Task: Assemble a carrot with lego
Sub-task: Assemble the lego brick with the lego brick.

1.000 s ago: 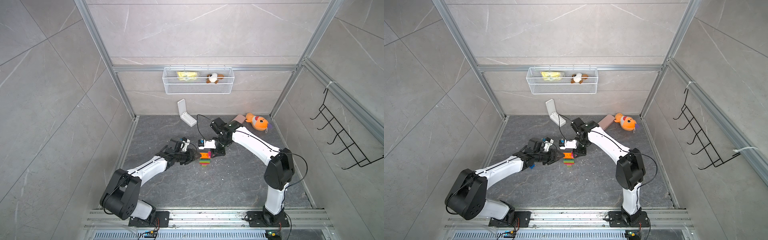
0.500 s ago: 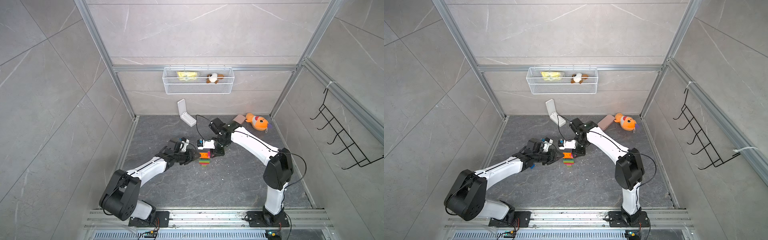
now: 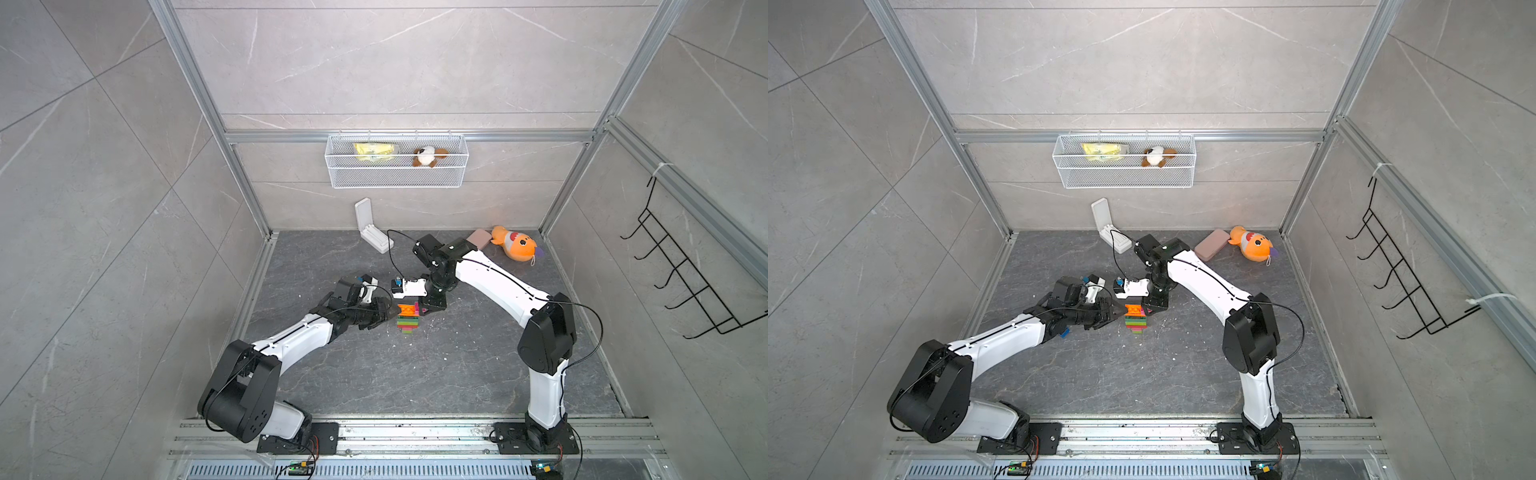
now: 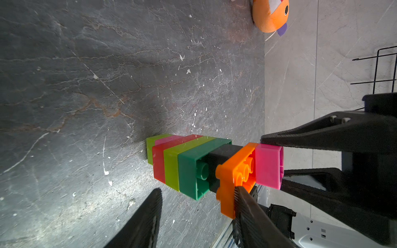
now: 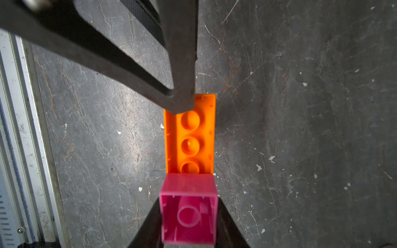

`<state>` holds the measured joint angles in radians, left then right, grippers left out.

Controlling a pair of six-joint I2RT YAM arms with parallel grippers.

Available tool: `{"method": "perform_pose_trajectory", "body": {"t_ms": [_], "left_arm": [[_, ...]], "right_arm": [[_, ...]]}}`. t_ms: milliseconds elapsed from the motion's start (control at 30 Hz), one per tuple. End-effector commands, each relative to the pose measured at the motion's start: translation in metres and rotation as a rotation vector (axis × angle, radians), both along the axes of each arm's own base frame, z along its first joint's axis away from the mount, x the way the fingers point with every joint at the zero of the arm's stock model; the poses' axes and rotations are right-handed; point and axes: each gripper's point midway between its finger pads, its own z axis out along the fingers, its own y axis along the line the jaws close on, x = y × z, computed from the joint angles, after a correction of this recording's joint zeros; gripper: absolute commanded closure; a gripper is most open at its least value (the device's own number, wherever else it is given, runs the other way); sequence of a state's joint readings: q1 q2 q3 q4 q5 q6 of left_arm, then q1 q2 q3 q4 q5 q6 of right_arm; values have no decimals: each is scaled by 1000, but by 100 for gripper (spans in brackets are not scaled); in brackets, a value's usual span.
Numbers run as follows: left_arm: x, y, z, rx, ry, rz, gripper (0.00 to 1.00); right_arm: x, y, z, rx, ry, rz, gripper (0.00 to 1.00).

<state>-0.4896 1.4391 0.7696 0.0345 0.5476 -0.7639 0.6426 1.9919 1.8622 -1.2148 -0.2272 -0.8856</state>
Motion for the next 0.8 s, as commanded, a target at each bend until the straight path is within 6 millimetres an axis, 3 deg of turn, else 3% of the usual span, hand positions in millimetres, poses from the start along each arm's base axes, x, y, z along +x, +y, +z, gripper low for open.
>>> {"method": "perform_pose_trajectory", "body": {"t_ms": [0, 267, 767], "left_arm": [[-7, 0, 1, -5, 6, -16, 43], [-10, 2, -4, 3, 9, -14, 44], [-5, -4, 15, -32, -19, -14, 43]], "right_arm": [[-11, -11, -37, -123, 94, -26, 85], [-6, -5, -20, -76, 55, -29, 79], [-3, 3, -1, -9, 16, -39, 57]]}}
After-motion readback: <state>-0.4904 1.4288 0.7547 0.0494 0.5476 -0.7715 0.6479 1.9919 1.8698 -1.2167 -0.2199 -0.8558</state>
